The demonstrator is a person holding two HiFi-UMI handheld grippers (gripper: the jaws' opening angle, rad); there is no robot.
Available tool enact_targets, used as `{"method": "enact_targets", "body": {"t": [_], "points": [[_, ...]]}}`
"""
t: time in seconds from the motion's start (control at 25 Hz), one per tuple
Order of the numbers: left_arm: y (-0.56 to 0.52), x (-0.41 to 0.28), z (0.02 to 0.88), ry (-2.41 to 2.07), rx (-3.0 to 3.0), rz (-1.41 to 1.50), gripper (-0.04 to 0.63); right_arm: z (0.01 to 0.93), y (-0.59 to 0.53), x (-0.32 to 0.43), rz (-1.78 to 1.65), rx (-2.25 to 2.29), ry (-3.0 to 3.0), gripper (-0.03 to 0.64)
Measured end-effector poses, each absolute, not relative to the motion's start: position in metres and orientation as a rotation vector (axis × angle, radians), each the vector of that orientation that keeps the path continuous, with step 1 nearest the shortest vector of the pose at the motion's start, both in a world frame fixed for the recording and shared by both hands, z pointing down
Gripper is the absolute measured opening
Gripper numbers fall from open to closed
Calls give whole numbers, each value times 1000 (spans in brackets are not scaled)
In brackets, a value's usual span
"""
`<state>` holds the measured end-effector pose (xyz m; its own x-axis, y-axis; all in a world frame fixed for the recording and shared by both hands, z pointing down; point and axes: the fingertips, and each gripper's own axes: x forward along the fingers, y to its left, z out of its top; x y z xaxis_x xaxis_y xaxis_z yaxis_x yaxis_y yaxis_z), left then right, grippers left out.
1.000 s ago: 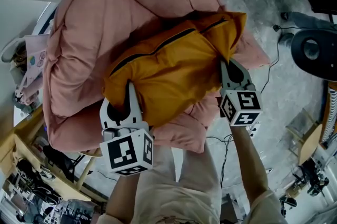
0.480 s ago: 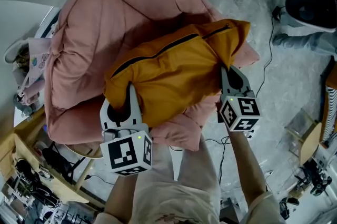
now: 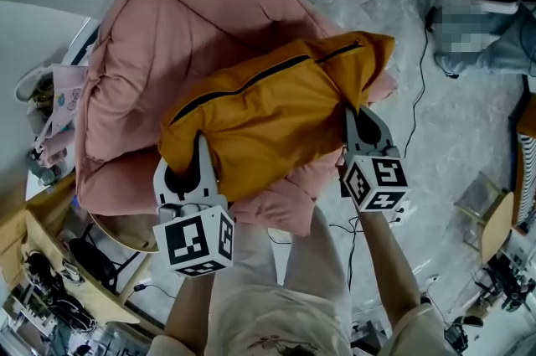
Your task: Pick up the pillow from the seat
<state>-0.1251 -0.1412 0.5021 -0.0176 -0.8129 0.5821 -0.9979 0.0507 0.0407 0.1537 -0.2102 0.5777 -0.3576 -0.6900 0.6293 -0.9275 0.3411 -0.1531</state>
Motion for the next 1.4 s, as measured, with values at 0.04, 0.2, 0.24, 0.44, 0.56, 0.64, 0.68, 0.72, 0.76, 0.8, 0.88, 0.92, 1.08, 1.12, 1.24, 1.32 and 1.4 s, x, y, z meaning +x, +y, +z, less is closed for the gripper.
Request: {"method": "enact_targets", "body": {"t": [0.04, 0.2, 0.24, 0.44, 0.56, 0.64, 0.68, 0.72, 0.76, 0.8, 0.88, 0.92, 1.08, 1.12, 1.24, 1.32, 1.4], "points": [[-140, -122, 498, -1884, 1815, 538, 98, 574, -208, 157, 690, 1417, -2155, 23], [-133, -112, 484, -1891, 1826, 537, 98, 559, -201, 168, 690, 1426, -2165, 23], [-132, -109, 481, -1890, 1827, 535, 98, 555, -199, 171, 690, 1428, -2166, 23], [-122, -97, 466, -1894, 1845, 527, 98, 540, -186, 184, 686, 1436, -2176, 23], [-115, -92, 457, -1900, 1853, 523, 98, 530, -178, 189, 688, 1444, -2181, 23], [-110, -88, 451, -1900, 1855, 518, 98, 522, -173, 194, 684, 1450, -2186, 23], [-108, -87, 448, -1901, 1856, 515, 98, 518, -171, 196, 681, 1451, -2190, 23], [-105, -85, 444, -1902, 1859, 513, 98, 514, -169, 197, 676, 1453, -2194, 23], [-103, -83, 441, -1903, 1862, 510, 98, 511, -167, 199, 672, 1454, -2198, 23], [-100, -81, 437, -1905, 1864, 507, 98, 507, -164, 201, 668, 1455, -2202, 23], [-93, -76, 429, -1912, 1870, 502, 98, 499, -158, 206, 662, 1459, -2210, 23], [-90, -74, 424, -1916, 1873, 500, 98, 495, -155, 208, 661, 1460, -2215, 23], [-79, -64, 407, -1923, 1886, 487, 98, 478, -145, 218, 654, 1471, -2230, 23], [-75, -62, 403, -1925, 1887, 482, 98, 474, -142, 220, 654, 1475, -2234, 23], [-64, -57, 387, -1947, 1886, 467, 98, 457, -135, 224, 644, 1479, -2259, 23], [-57, -53, 376, -1965, 1889, 457, 98, 447, -130, 228, 630, 1473, -2279, 23], [-51, -50, 366, -1979, 1896, 451, 98, 437, -125, 231, 617, 1467, -2295, 23]]}}
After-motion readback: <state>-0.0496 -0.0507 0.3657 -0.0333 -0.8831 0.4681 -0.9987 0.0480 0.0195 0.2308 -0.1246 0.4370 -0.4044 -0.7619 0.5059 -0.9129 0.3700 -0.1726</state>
